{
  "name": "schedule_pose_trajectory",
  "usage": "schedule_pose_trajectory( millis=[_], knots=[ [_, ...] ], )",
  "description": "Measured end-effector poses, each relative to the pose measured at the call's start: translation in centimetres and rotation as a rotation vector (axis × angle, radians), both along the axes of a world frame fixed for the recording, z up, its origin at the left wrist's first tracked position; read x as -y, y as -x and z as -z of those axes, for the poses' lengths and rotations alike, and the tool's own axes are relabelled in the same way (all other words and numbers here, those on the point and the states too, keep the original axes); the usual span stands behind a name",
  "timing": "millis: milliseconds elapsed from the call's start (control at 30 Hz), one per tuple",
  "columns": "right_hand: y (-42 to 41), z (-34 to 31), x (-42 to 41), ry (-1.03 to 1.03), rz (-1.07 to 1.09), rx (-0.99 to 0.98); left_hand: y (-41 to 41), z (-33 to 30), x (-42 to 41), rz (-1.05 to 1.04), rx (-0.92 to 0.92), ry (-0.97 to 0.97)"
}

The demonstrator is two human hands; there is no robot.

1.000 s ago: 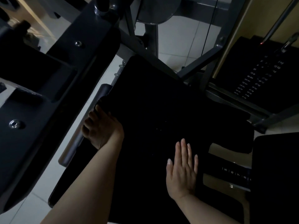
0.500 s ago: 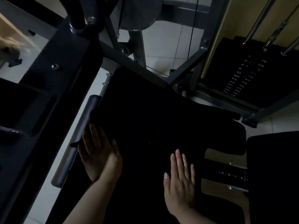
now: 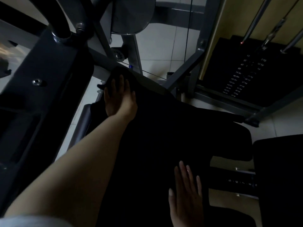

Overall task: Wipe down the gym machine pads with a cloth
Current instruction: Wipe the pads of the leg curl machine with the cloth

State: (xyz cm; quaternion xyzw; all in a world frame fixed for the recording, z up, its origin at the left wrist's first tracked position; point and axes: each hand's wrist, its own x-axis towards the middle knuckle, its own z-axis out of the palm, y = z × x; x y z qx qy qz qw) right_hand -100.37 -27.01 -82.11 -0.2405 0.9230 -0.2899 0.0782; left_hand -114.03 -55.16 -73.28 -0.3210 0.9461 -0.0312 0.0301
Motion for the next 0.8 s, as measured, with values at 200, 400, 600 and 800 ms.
schedule_pose_trajectory(
  millis=[200, 400, 600, 800],
  knots=[
    [-0.1, -0.6, -0.6, -0.079, -0.043, 0.009, -1.1, 1.3, -2.1, 0.397, 0.028, -0.176],
    [-0.1, -0.5, -0.7, -0.081, -0.031, 0.035, -6.6, 1.6, -6.1, 0.492, 0.015, -0.132],
    [0.0, -0.3, -0.8, 0.067, -0.002, 0.022, -15.3, 1.4, -10.8, 0.542, 0.053, -0.138],
    [0.0, 0.4, -1.2, 0.239, 0.043, 0.034, -26.2, 2.0, -16.7, 0.633, 0.170, -0.271]
  ],
)
